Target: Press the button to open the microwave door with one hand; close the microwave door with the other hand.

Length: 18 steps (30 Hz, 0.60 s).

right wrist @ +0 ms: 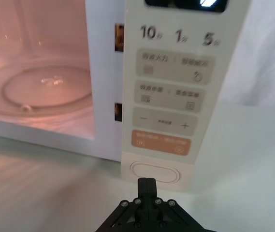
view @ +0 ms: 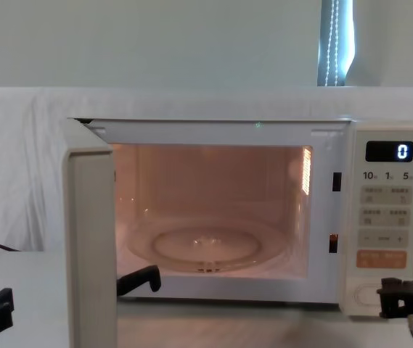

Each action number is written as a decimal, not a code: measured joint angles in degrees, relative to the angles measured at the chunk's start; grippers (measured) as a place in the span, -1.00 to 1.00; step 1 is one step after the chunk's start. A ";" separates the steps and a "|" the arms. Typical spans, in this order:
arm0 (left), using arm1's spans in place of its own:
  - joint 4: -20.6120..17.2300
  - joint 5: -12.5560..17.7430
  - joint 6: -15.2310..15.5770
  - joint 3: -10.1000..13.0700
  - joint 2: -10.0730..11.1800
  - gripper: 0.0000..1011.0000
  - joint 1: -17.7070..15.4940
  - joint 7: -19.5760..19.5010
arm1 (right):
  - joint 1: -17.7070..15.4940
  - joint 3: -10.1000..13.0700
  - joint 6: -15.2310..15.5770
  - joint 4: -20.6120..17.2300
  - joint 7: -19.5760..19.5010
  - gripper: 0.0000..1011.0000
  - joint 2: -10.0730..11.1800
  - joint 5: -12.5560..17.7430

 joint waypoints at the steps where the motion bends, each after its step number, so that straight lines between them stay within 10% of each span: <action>1: 0.00 0.00 0.00 0.00 0.00 0.98 0.00 0.00 | -0.35 0.09 -0.13 -0.49 0.04 -1.00 0.02 0.21; 18: 0.00 0.00 0.00 0.00 0.00 0.98 0.00 0.00 | -8.92 4.38 -8.65 -8.85 -1.41 -1.00 0.40 6.89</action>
